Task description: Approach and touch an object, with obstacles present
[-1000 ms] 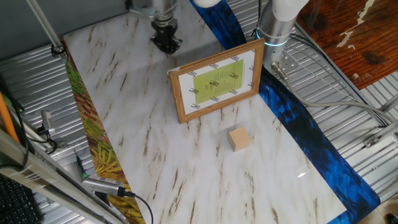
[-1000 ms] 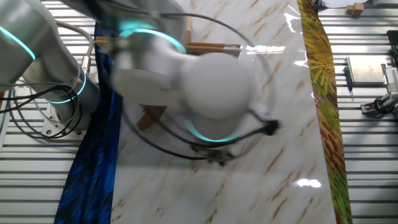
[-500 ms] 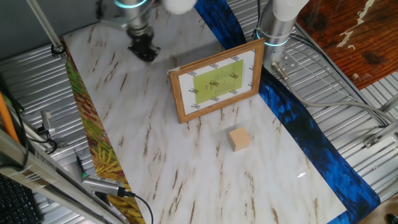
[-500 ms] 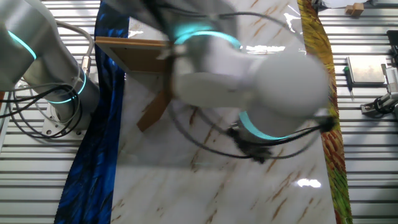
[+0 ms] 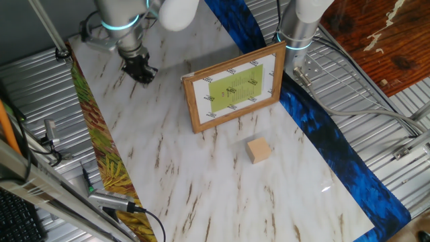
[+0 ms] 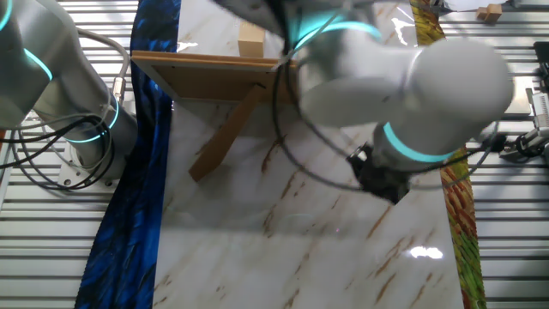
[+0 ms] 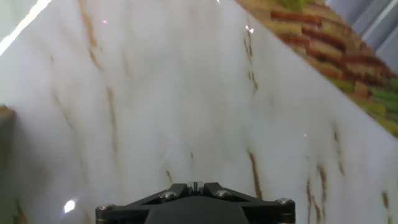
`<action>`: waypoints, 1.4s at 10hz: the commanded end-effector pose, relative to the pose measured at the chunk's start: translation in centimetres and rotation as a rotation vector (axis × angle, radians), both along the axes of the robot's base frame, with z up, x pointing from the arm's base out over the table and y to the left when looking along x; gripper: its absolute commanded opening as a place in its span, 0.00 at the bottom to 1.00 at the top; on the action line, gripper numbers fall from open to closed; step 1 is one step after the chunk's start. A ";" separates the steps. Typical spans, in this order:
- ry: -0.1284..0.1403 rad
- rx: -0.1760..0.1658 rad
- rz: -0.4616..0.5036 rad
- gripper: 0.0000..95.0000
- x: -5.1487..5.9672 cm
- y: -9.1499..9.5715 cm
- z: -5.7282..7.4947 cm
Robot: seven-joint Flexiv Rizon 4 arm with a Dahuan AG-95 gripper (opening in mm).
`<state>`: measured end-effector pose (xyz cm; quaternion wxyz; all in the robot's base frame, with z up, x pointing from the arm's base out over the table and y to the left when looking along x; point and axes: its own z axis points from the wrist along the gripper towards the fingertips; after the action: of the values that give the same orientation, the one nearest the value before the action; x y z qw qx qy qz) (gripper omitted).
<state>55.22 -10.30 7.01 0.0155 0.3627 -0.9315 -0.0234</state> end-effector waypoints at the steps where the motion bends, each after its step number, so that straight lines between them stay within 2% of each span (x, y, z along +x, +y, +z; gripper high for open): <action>1: -0.006 0.003 0.006 0.00 -0.1 -0.1 -0.1; 9: -0.009 0.007 0.023 0.00 -0.3 -0.3 -0.2; 14: -0.028 0.014 -0.010 0.00 -0.3 -0.3 -0.2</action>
<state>54.88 -10.56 6.91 -0.0012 0.3581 -0.9333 -0.0257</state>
